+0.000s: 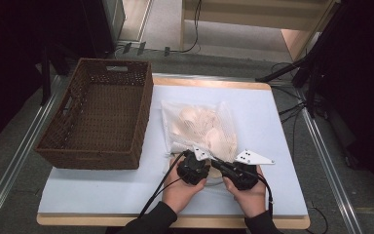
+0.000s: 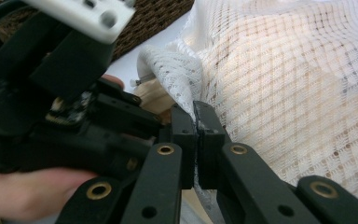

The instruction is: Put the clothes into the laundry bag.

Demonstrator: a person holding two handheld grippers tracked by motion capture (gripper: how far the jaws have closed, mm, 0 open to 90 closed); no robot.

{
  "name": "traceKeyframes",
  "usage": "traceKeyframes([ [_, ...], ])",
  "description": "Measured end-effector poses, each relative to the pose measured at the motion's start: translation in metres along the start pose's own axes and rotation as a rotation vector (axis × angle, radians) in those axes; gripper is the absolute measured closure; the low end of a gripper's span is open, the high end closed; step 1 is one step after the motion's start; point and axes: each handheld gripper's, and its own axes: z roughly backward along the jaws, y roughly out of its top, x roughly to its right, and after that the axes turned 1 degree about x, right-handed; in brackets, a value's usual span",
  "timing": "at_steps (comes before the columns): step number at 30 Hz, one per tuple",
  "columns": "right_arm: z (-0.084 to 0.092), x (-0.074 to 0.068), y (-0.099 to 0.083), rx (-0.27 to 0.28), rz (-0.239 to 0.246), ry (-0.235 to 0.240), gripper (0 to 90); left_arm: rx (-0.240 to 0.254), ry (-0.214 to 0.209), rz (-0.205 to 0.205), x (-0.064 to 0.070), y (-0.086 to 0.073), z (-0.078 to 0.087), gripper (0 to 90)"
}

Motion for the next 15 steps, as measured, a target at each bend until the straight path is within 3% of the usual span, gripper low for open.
traceKeyframes([
  [3,0.001,-0.001,0.000,0.004,0.001,0.002,89.0,0.101,0.005,0.075,-0.006,0.007,0.000,85.3],
  [5,0.002,-0.001,0.001,0.007,-0.001,0.003,89.0,0.125,0.029,0.116,-0.011,0.009,-0.005,85.2],
  [8,0.001,-0.001,0.000,0.001,0.002,-0.001,89.0,0.096,0.010,0.092,-0.011,0.004,-0.009,79.4],
  [11,0.001,0.002,-0.001,-0.003,0.002,-0.008,89.0,0.126,-0.022,0.013,-0.009,-0.007,0.011,66.2],
  [12,0.001,0.003,-0.001,0.000,-0.001,-0.006,89.0,0.126,-0.012,-0.024,-0.010,-0.013,0.021,64.6],
  [15,0.001,0.004,-0.001,-0.005,-0.004,-0.007,89.0,0.139,-0.017,-0.027,-0.019,-0.025,0.043,62.4],
])
